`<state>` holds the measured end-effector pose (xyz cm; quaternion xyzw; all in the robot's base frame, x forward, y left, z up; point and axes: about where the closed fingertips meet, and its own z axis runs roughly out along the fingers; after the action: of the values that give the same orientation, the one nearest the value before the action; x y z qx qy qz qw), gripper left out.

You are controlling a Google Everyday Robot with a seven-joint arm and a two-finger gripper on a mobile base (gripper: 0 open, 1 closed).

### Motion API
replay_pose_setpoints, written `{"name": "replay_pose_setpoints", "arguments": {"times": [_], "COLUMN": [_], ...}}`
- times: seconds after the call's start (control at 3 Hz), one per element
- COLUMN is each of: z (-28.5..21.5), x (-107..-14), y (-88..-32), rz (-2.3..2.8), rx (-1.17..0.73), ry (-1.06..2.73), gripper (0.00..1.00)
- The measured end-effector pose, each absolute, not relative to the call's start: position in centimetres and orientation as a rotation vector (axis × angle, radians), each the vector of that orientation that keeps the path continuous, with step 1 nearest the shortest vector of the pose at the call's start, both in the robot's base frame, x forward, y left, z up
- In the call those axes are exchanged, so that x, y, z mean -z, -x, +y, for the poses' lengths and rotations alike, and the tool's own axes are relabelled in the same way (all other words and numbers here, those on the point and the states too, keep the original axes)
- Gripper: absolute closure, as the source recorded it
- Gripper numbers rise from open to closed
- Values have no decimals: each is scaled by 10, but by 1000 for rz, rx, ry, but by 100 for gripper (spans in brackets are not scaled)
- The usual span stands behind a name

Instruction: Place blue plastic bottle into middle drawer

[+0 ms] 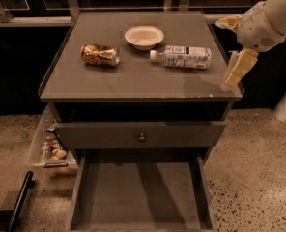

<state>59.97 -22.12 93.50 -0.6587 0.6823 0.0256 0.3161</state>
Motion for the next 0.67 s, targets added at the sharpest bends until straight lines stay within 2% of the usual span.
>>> {"name": "replay_pose_setpoints", "arguments": {"times": [0.67], "z": [-219], "x": [-915], "y": [-641], "rz": [1700], "rx": [-295], "ry": [1677], "gripper": [0]}}
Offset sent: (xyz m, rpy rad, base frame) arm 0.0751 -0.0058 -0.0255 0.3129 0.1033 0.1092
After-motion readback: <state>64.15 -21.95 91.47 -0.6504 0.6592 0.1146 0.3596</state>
